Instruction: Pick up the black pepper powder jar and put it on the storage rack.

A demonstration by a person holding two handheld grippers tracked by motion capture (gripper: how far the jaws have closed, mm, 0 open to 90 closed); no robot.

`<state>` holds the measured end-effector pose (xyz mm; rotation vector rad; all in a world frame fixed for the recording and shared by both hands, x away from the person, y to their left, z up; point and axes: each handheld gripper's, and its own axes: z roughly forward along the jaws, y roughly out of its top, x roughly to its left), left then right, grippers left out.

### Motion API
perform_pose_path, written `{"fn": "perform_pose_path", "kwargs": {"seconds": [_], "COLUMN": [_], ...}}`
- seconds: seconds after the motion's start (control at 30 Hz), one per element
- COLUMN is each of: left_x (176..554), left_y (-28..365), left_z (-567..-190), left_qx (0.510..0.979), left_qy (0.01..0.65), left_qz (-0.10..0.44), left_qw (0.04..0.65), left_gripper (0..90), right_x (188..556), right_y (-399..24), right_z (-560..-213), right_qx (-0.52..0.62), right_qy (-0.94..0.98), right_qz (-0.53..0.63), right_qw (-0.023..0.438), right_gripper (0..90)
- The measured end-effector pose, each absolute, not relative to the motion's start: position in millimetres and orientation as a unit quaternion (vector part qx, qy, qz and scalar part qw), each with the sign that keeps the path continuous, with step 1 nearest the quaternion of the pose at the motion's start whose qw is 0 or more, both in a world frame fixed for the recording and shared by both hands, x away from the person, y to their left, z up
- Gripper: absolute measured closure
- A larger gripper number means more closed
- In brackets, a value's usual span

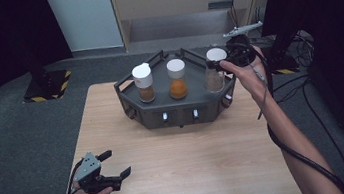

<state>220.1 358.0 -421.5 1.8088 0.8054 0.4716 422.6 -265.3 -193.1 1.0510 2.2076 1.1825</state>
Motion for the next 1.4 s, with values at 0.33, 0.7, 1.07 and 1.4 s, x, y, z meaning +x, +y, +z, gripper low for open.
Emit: {"fn": "perform_pose_path", "kwargs": {"seconds": [0.33,0.7,1.07,1.4], "left_x": [220,221,221,220], "left_y": [359,359,359,359], "left_z": [-422,-422,-422,-422], "left_qx": [0.756,0.755,0.755,0.755], "left_qy": [0.337,0.338,0.338,0.338], "left_qz": [0.196,0.195,0.195,0.196], "left_qw": [0.526,0.527,0.526,0.526], "left_gripper": [4.6,4.6,4.6,4.6], "right_x": [439,456,462,464], "right_y": [-256,-250,-247,-246], "right_z": [-201,-215,-224,-229], "right_qx": [0.386,0.398,0.4,0.402], "right_qy": [0.795,0.794,0.798,0.799], "right_qz": [0.416,0.406,0.4,0.396], "right_qw": [0.217,0.213,0.208,0.206], "right_gripper": [34.1,34.1,34.1,34.1]}}
